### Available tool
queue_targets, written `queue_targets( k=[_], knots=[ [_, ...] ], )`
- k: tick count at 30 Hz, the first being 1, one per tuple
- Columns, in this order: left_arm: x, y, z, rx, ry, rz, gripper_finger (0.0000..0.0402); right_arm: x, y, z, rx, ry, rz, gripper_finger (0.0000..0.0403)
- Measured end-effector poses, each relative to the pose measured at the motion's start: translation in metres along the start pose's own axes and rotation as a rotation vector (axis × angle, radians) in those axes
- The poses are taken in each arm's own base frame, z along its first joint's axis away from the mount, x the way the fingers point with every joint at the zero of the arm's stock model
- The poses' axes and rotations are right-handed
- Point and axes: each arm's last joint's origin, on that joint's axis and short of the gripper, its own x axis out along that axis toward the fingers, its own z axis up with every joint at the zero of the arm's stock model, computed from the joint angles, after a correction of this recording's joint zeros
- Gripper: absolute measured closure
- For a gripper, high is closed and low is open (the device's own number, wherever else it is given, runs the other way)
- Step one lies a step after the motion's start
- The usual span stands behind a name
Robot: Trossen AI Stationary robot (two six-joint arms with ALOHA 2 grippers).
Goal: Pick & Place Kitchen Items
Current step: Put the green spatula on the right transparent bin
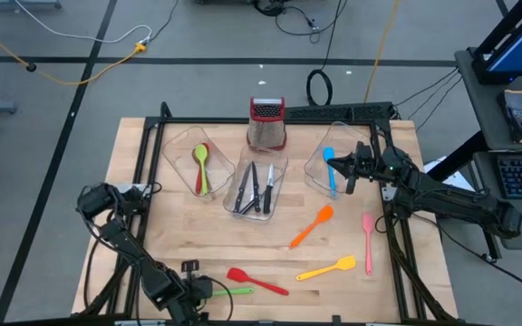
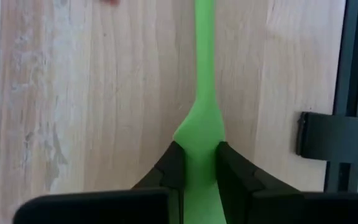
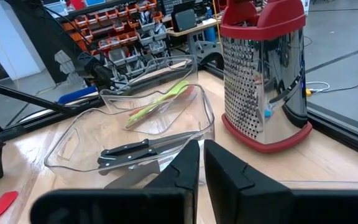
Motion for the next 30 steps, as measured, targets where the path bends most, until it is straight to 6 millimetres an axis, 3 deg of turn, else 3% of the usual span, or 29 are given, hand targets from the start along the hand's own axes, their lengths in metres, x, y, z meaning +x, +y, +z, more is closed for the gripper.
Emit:
queue_targets(
  k=[5, 8, 13, 16, 22, 26, 30],
  knots=[
    [-0.002, -0.001, 0.001, -0.018, 0.001, -0.004, 0.0352, 0.000, 0.001, 0.000, 0.008, 0.005, 0.019, 0.0385],
    [-0.013, -0.003, 0.002, -0.043, -0.017, -0.035, 0.0352, 0.000, 0.001, 0.000, 0.022, 0.005, 0.018, 0.0385],
    [-0.053, -0.001, 0.003, -0.089, -0.159, -0.062, 0.0354, 0.000, 0.001, 0.000, 0.025, 0.005, 0.019, 0.0385],
    [-0.081, -0.001, 0.005, -0.099, -0.289, -0.096, 0.0400, 0.000, 0.001, 0.000, 0.034, 0.005, 0.022, 0.0385],
    [-0.117, 0.009, 0.014, -0.063, -0.495, -0.080, 0.0398, 0.000, 0.004, 0.001, 0.076, 0.012, 0.131, 0.0385],
    [-0.126, 0.019, 0.030, -0.013, -0.568, -0.058, 0.0398, 0.000, 0.009, 0.003, 0.124, 0.035, 0.278, 0.0385],
    [-0.126, 0.033, 0.047, 0.010, -0.539, -0.049, 0.0399, 0.001, 0.013, 0.001, 0.154, 0.056, 0.313, 0.0385]
  ],
)
